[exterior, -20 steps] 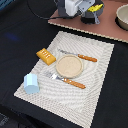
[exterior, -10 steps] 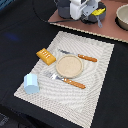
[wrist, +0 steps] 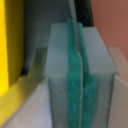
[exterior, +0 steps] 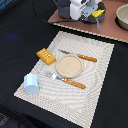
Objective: Interact with the objects in diverse but meaningful ways.
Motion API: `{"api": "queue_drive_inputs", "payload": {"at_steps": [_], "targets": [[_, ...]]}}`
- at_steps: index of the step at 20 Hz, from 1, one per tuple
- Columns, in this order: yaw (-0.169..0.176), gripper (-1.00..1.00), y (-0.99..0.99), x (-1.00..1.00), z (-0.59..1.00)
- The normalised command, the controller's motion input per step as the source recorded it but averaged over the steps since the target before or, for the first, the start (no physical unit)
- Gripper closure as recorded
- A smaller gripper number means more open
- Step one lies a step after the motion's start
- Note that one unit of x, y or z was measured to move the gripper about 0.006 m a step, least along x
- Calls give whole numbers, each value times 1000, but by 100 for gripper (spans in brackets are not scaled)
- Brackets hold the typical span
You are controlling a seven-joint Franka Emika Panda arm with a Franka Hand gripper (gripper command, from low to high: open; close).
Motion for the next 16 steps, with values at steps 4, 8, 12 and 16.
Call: {"api": "queue_drive_inputs", "payload": {"at_steps": [4, 8, 12, 16], "targets": [[-3, 100, 169, -242, 286], [-56, 100, 297, 443, 307], [-86, -100, 291, 581, 351], [-77, -100, 267, 602, 314]]}}
